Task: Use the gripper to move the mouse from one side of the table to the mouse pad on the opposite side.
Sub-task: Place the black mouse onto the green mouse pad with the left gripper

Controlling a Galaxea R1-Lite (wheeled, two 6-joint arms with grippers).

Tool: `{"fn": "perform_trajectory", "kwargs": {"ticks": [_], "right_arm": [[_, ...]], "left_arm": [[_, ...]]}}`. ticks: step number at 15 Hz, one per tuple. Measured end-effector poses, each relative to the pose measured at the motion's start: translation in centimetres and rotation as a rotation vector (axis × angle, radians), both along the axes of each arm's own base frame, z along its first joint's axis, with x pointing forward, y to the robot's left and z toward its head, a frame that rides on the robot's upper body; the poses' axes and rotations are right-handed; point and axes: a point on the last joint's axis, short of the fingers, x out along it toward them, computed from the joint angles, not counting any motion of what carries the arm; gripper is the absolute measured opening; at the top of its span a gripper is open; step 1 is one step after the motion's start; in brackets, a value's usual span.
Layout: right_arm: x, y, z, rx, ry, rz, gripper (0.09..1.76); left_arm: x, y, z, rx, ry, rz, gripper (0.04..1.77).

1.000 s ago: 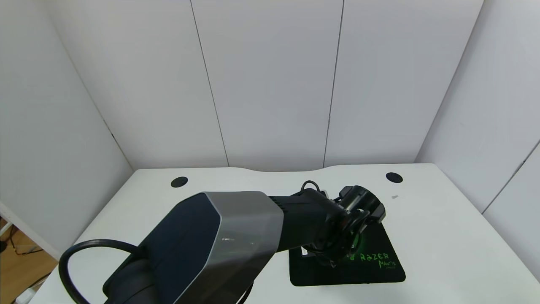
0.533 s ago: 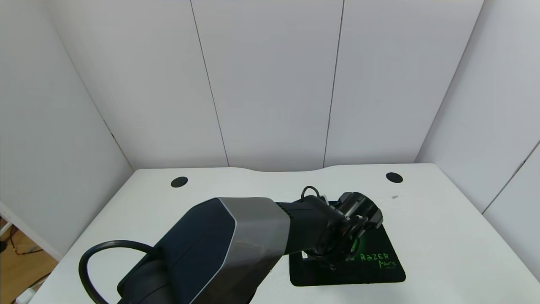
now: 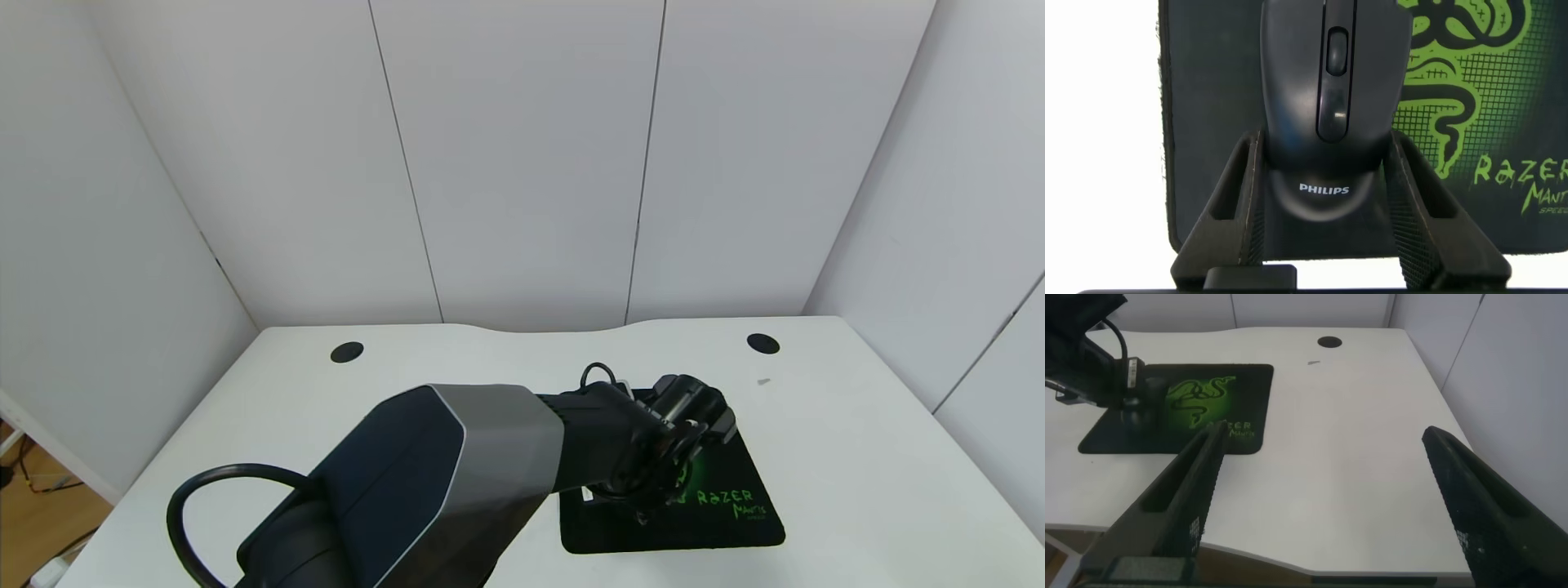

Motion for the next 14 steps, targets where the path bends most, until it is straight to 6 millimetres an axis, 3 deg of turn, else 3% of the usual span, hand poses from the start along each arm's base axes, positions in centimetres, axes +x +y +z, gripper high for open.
{"fn": "perform_trajectory", "kwargs": {"ticks": [7,14], "right_arm": [[0.0,0.0,0.0,0.0,0.0,0.0,1.71],[0.0,0.0,0.0,0.0,0.0,0.0,1.71]], "left_arm": [[0.22,0.04,-0.13,-0.001,-0.009,0.006,1.35],[0.15,0.15,0.62,-0.003,-0.019,0.001,1.56]]}}
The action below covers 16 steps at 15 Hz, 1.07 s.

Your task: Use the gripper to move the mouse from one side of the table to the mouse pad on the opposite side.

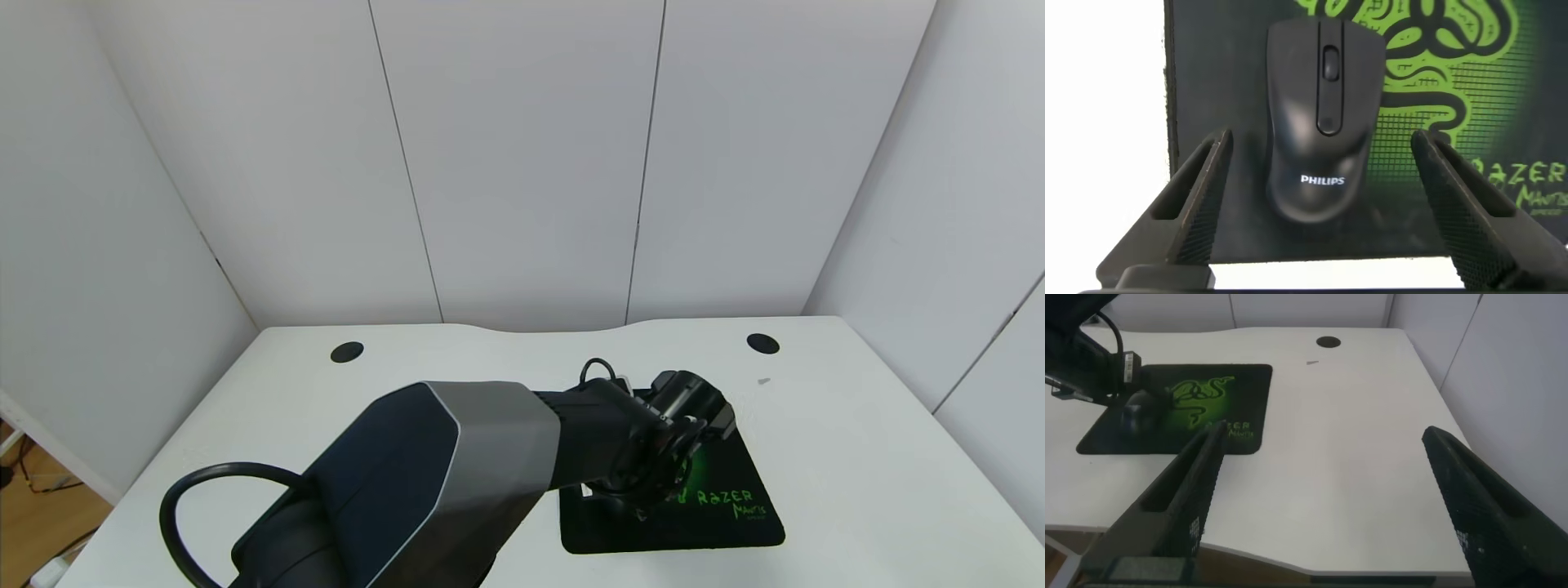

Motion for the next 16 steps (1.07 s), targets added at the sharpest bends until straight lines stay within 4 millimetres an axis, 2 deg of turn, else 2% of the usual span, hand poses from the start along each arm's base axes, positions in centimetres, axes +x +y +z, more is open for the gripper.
{"fn": "perform_trajectory", "kwargs": {"ticks": [3,6,8,13,16], "right_arm": [[0.0,0.0,0.0,0.0,0.0,0.0,1.71],[0.0,0.0,0.0,0.147,0.0,0.001,1.71],[0.0,0.0,0.0,0.038,0.0,0.0,1.71],[0.0,0.0,0.0,0.0,0.0,0.0,1.71],[0.0,0.0,0.0,0.001,0.0,0.0,1.71]], "left_arm": [[0.0,0.1,0.6,-0.005,-0.01,-0.001,1.61],[0.0,0.5,1.8,-0.003,-0.022,-0.017,1.65],[0.6,1.5,3.5,0.005,-0.04,-0.035,1.66],[3.1,7.5,7.1,0.033,0.002,-0.028,1.69],[4.4,11.2,7.8,0.013,-0.036,-0.03,1.7]]}}
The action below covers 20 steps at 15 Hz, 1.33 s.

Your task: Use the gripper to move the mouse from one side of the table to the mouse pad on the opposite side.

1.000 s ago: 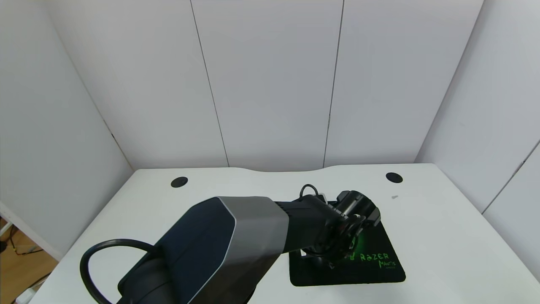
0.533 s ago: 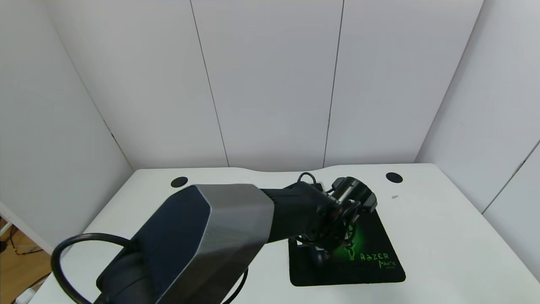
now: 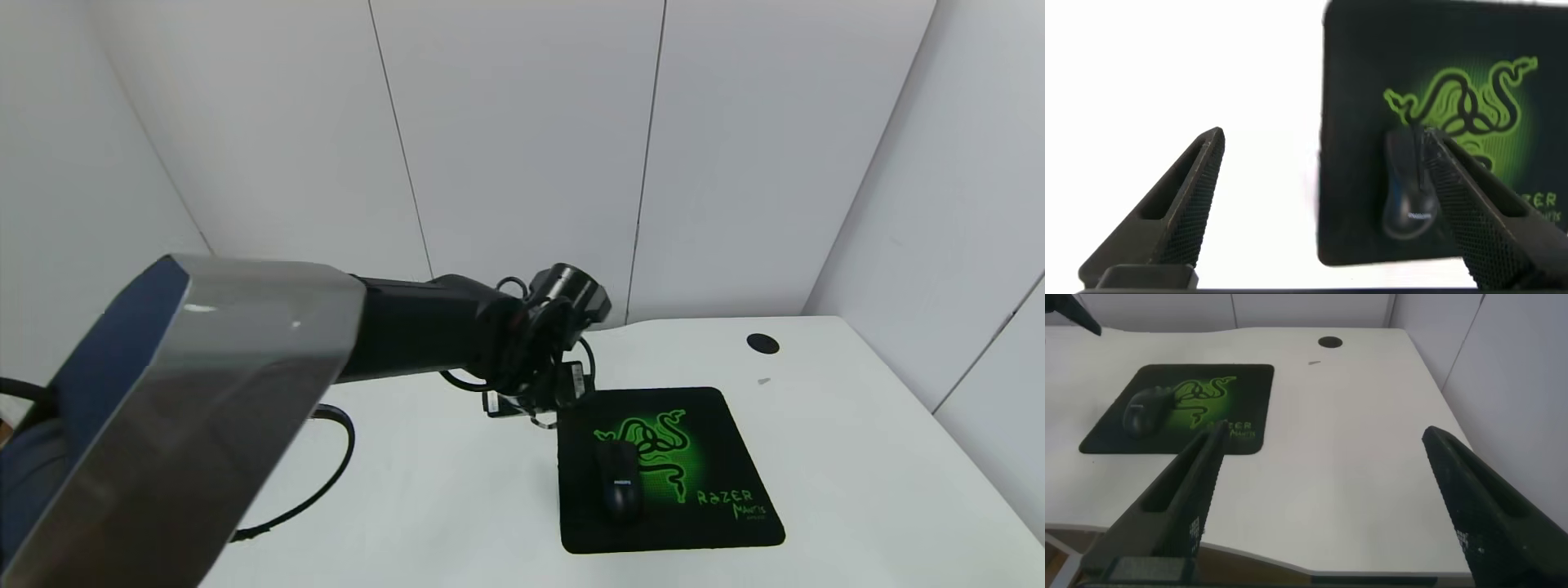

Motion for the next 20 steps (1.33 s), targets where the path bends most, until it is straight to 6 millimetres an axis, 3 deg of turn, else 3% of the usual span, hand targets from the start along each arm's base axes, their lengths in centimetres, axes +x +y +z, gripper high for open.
{"fn": "perform_trajectory", "kwargs": {"ticks": [4,10,20], "right_arm": [[0.0,0.0,0.0,-0.001,0.0,0.0,1.71],[0.0,0.0,0.0,-0.001,0.0,0.0,1.71],[0.0,0.0,0.0,-0.001,0.0,0.0,1.71]], "left_arm": [[0.6,5.5,0.1,0.004,-0.103,-0.009,1.7],[-2.0,12.8,1.8,0.014,-0.146,0.028,1.71],[-9.9,21.2,5.1,0.013,-0.272,0.073,1.72]]}}
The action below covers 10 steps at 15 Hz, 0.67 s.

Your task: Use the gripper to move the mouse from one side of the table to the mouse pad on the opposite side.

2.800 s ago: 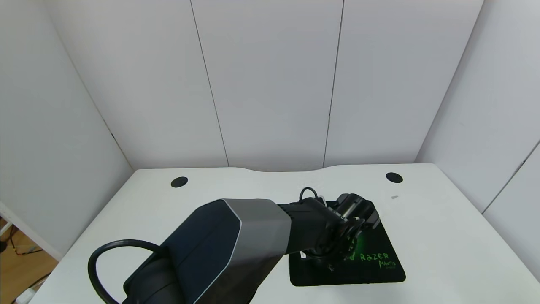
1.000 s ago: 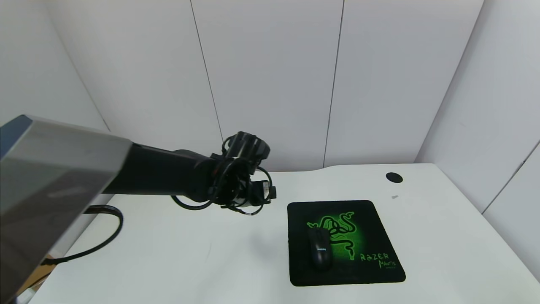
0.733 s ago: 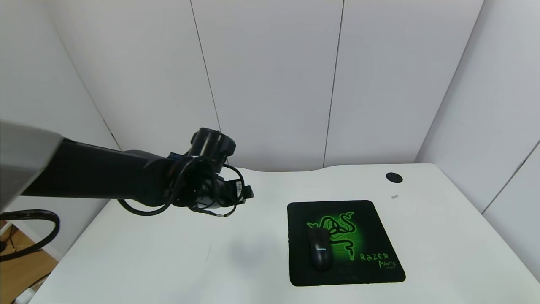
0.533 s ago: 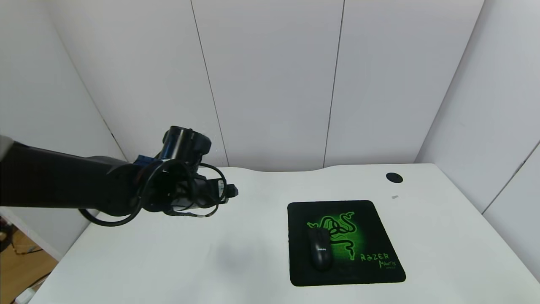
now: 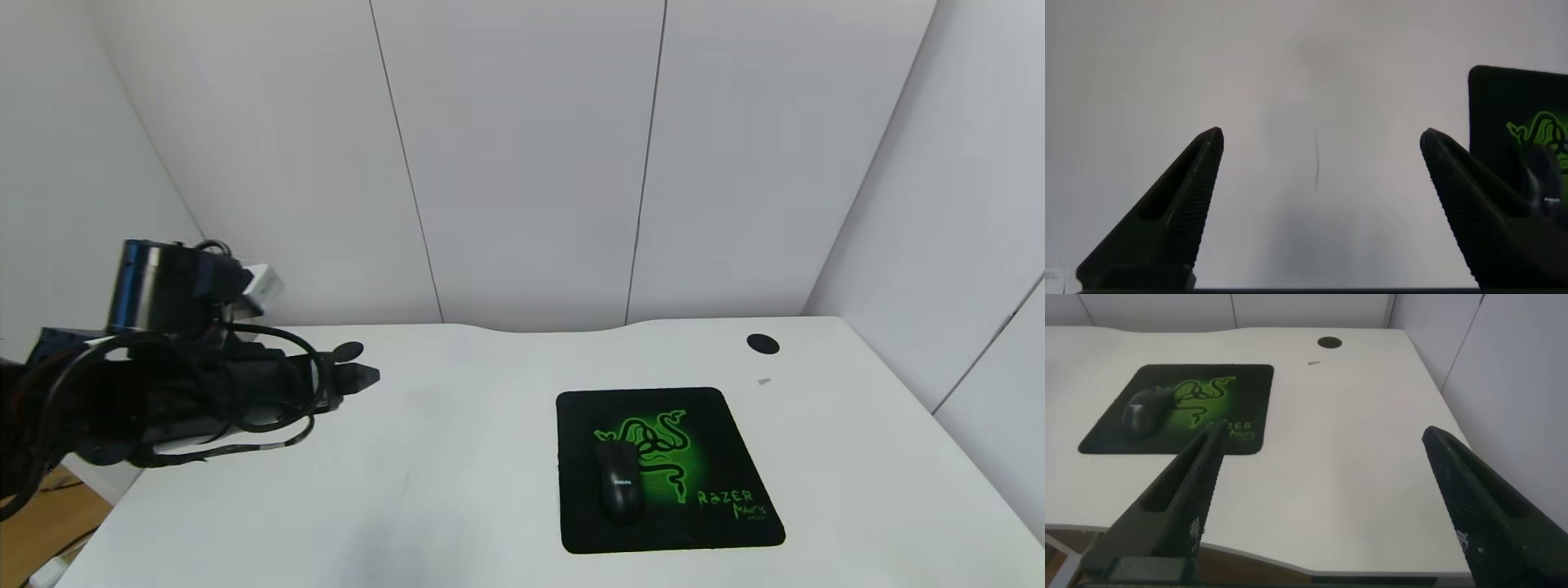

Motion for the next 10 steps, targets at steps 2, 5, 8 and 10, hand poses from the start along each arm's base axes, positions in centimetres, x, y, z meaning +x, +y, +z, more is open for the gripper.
{"fn": "perform_trajectory", "kwargs": {"ticks": [2,5,8,10], "right_arm": [[0.0,0.0,0.0,0.0,0.0,0.0,1.71],[0.0,0.0,0.0,0.0,0.0,0.0,1.71],[0.0,0.0,0.0,0.0,0.0,0.0,1.71],[0.0,0.0,0.0,0.0,0.0,0.0,1.71]], "left_arm": [[-1.8,1.5,0.7,-0.019,-0.028,0.012,1.72],[-5.0,3.1,1.9,-0.014,-0.097,0.031,1.72],[-8.9,4.2,3.2,0.021,-0.193,0.052,1.72],[-11.6,4.8,3.7,0.054,-0.262,0.067,1.72]]}}
